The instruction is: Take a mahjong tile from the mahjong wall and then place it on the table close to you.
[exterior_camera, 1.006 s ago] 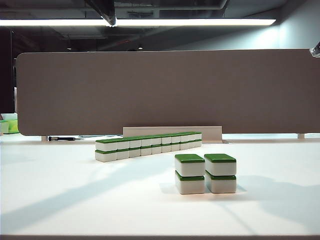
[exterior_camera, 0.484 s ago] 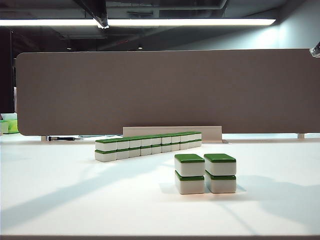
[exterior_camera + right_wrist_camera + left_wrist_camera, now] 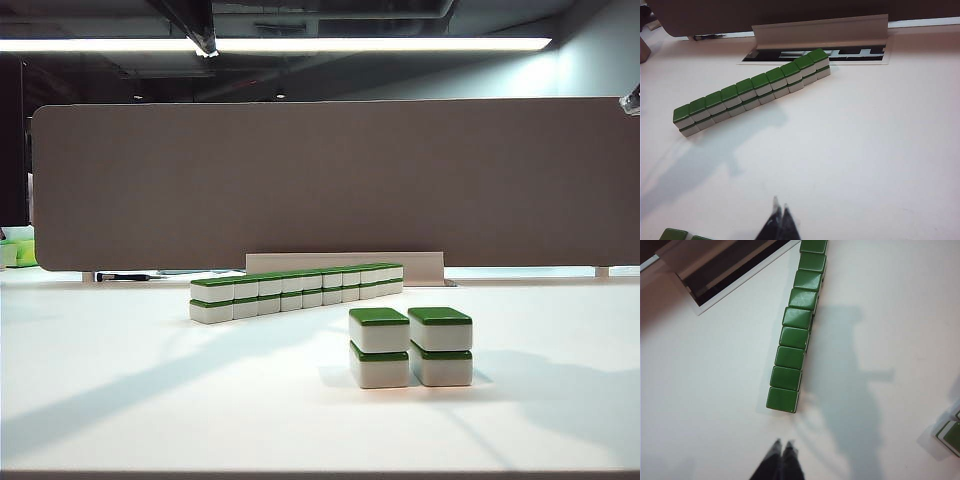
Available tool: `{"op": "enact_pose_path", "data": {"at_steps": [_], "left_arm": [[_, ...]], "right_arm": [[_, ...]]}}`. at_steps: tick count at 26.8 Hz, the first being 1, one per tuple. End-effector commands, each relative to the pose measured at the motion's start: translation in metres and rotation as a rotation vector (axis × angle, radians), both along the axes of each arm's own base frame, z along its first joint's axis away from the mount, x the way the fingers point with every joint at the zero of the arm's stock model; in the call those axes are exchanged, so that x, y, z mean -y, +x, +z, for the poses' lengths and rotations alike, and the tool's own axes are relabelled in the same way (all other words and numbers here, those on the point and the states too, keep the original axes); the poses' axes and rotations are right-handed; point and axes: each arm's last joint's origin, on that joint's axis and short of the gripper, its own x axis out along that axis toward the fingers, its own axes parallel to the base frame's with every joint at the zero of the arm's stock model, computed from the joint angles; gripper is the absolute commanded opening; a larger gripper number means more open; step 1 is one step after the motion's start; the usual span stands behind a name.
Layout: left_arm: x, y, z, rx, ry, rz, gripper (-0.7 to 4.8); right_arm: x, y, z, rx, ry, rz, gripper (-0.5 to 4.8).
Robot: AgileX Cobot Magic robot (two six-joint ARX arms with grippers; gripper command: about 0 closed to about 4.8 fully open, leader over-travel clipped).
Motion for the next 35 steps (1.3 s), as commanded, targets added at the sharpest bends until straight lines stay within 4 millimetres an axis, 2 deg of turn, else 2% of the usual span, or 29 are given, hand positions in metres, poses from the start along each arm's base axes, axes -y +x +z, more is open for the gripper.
{"op": "enact_pose_path", "data": {"at_steps": [1,17,21,26,29,35], "left_arm": [[0.0,-0.002,0.003,0.007,-0.01,0.0,-0.04],[-0.001,0.0,0.002,0.015,-0.012,0.001,-0.04],[-0.003,0.002,0.016,0.147,-0.028,0.04,-0.04],[-0.006,-0.004,0.032,0.314,-0.102,0.043,-0.04],[-0.008,-0.008,0.024,0.398,-0.123,0.064,-0.04],[-0.017,-0.023,0.003,0.401,-0.078,0.118,-0.04]], "right_arm": [[0.0,0.0,0.003,0.021,-0.003,0.003,-0.01],[0.0,0.0,0.003,0.021,-0.003,0.003,-0.01],[0.0,0.0,0.003,0.021,-0.003,0.003,-0.01],[0.0,0.0,0.003,0.021,-0.003,0.003,-0.01],[0.0,0.0,0.003,0.021,-0.003,0.002,-0.01],[0.0,0.0,0.003,0.021,-0.003,0.002,-0.01]]}}
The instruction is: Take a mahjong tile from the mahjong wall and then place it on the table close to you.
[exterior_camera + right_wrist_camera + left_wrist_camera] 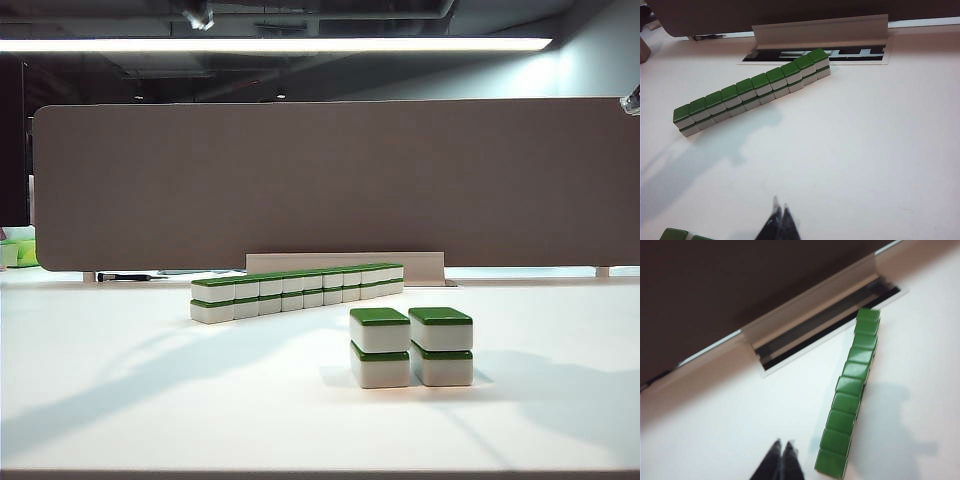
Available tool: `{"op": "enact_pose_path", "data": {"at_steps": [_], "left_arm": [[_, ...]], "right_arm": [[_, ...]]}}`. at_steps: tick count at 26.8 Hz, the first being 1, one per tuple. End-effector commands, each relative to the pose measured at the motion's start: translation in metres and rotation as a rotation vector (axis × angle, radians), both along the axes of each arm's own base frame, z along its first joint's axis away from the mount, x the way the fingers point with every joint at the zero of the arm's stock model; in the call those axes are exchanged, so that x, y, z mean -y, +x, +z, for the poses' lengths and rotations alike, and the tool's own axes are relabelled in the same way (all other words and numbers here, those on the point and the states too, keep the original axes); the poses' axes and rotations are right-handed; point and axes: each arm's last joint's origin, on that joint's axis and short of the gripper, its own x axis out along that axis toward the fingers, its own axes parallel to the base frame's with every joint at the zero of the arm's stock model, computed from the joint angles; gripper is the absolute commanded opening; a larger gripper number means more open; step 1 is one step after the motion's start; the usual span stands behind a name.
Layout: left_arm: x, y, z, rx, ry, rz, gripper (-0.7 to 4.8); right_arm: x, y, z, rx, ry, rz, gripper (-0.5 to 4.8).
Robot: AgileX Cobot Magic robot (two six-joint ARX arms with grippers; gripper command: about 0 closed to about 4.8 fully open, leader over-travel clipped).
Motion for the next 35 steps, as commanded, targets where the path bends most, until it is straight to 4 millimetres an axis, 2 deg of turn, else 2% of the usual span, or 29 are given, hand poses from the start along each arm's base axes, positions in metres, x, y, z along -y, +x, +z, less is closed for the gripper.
{"op": "enact_pose_path", "data": {"at_steps": [1,6,10,16,20,31,33,35], "left_arm": [[-0.007,-0.011,-0.001,0.046,-0.011,0.018,-0.04],[-0.014,-0.021,-0.023,0.058,-0.022,0.03,-0.04],[-0.022,-0.04,-0.055,0.022,-0.007,0.031,-0.04],[-0.032,-0.066,-0.081,-0.009,0.005,0.033,-0.04],[-0.053,-0.089,-0.112,-0.01,-0.069,0.117,-0.04],[-0.09,-0.146,-0.175,-0.014,-0.16,0.264,-0.04],[-0.1,-0.164,-0.198,0.017,-0.195,0.309,-0.04],[-0.104,-0.172,-0.211,0.037,-0.222,0.338,-0.04]], "right_arm": [[0.0,0.0,0.003,0.021,-0.003,0.003,-0.01],[0.0,0.0,0.003,0.021,-0.003,0.003,-0.01],[0.0,0.0,0.003,0.021,-0.003,0.003,-0.01],[0.0,0.0,0.003,0.021,-0.003,0.003,-0.01],[0.0,0.0,0.003,0.021,-0.003,0.002,-0.01],[0.0,0.0,0.003,0.021,-0.003,0.002,-0.01],[0.0,0.0,0.003,0.021,-0.003,0.002,-0.01],[0.0,0.0,0.003,0.021,-0.003,0.002,-0.01]]}}
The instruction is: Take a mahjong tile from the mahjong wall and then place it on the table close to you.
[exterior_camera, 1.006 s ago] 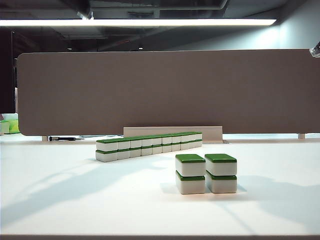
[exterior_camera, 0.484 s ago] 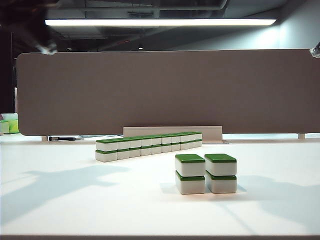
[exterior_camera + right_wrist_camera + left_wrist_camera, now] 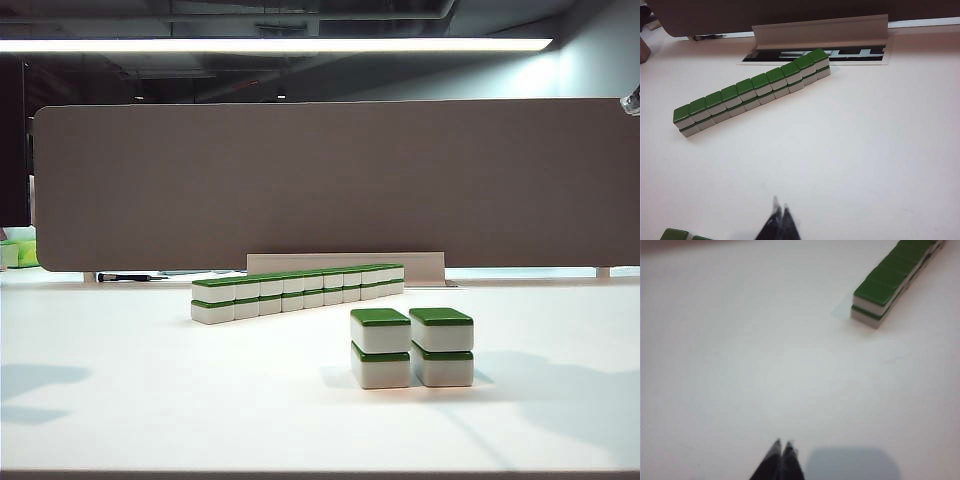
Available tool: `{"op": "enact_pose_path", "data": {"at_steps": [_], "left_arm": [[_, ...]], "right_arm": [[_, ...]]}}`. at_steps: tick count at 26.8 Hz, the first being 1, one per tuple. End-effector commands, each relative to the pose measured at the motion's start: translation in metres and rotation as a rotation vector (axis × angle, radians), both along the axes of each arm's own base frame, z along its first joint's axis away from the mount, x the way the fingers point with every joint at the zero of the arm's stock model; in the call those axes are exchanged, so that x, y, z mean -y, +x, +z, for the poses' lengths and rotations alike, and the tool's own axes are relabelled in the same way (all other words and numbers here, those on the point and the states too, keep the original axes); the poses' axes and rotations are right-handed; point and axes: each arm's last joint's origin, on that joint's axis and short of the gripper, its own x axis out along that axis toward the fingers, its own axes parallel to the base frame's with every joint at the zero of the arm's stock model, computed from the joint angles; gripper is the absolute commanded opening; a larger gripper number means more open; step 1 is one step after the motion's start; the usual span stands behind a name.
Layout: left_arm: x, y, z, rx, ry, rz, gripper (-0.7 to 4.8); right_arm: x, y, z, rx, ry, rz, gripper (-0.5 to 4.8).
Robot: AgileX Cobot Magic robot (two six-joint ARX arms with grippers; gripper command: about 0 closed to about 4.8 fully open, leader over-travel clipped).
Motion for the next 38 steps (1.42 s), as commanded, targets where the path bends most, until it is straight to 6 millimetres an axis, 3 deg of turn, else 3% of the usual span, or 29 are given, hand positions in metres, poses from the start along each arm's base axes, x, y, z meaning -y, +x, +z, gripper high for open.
{"op": "enact_pose_path", "data": {"at_steps": [1,8,18,31,38], "left_arm": [[-0.006,-0.01,-0.014,0.06,-0.056,0.052,-0.04],[-0.019,-0.028,-0.042,0.126,-0.129,0.158,-0.04],[-0.022,-0.038,-0.062,0.183,-0.138,0.18,-0.04],[-0.023,-0.042,-0.085,0.2,-0.159,0.191,-0.04],[-0.023,-0.045,-0.081,0.256,-0.163,0.191,-0.04]], "right_arm": [[0.0,0.0,0.003,0.021,-0.003,0.001,-0.01],[0.0,0.0,0.003,0.021,-0.003,0.002,-0.01],[0.0,0.0,0.003,0.021,-0.003,0.002,-0.01],[0.0,0.0,0.003,0.021,-0.003,0.002,-0.01],[0.0,0.0,0.003,0.021,-0.003,0.002,-0.01]]}}
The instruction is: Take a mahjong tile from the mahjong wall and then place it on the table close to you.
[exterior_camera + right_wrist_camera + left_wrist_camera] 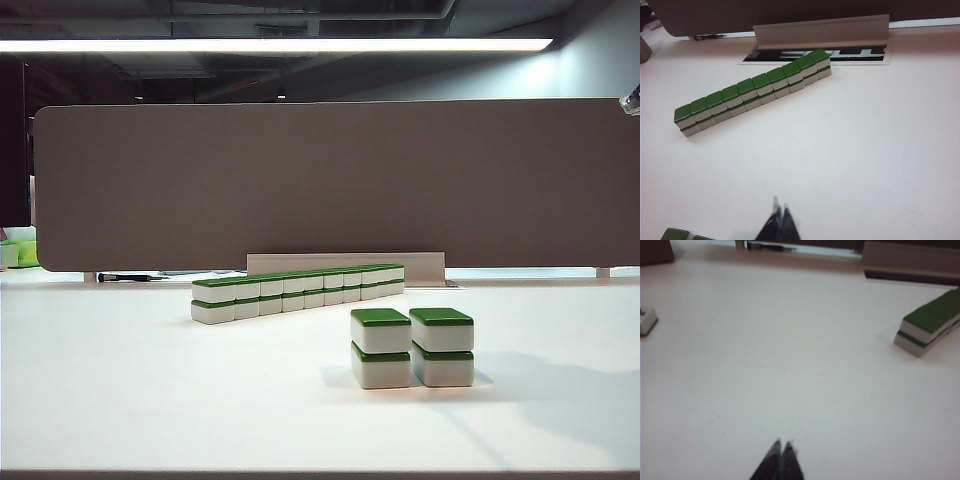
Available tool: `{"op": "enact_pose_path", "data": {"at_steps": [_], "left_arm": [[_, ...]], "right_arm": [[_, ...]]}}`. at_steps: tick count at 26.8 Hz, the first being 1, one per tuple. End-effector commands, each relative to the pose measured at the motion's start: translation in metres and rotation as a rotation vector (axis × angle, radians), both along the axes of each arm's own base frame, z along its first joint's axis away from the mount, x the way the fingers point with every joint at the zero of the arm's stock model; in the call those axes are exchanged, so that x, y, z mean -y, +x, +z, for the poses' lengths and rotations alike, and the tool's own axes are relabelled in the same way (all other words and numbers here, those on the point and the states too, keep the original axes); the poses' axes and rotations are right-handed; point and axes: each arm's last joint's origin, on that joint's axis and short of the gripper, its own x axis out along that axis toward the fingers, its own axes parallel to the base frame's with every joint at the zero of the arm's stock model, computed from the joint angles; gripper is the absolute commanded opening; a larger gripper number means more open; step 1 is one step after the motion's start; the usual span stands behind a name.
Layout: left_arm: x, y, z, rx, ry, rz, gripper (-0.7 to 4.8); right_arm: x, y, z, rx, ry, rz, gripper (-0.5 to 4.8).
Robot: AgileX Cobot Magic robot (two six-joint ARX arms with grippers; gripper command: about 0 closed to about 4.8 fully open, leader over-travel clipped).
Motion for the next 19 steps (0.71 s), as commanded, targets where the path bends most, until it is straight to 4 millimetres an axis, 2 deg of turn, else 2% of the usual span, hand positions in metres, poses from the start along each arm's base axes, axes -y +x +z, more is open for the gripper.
{"op": "enact_pose_path", "data": {"at_steps": [1,5,11,16,19], "left_arm": [[-0.0004,-0.0007,-0.0006,0.013,0.001,0.006,-0.04],[-0.0017,-0.0004,-0.0002,0.022,-0.001,0.02,-0.04],[-0.0026,0.0016,0.008,0.13,0.003,0.043,-0.04],[-0.0051,0.0002,-0.0014,0.03,0.008,0.067,-0.04],[-0.0049,0.0004,-0.0009,0.037,0.011,0.062,-0.04]], "right_arm": [[-0.0003,0.0004,0.0033,0.021,-0.003,0.003,-0.01],[-0.0002,0.0004,0.0033,0.021,-0.003,0.002,-0.01],[-0.0002,0.0004,0.0032,0.021,-0.003,0.002,-0.01],[-0.0003,0.0004,0.0032,0.021,-0.003,0.003,-0.01],[-0.0003,0.0004,0.0032,0.021,-0.003,0.003,-0.01]]}}
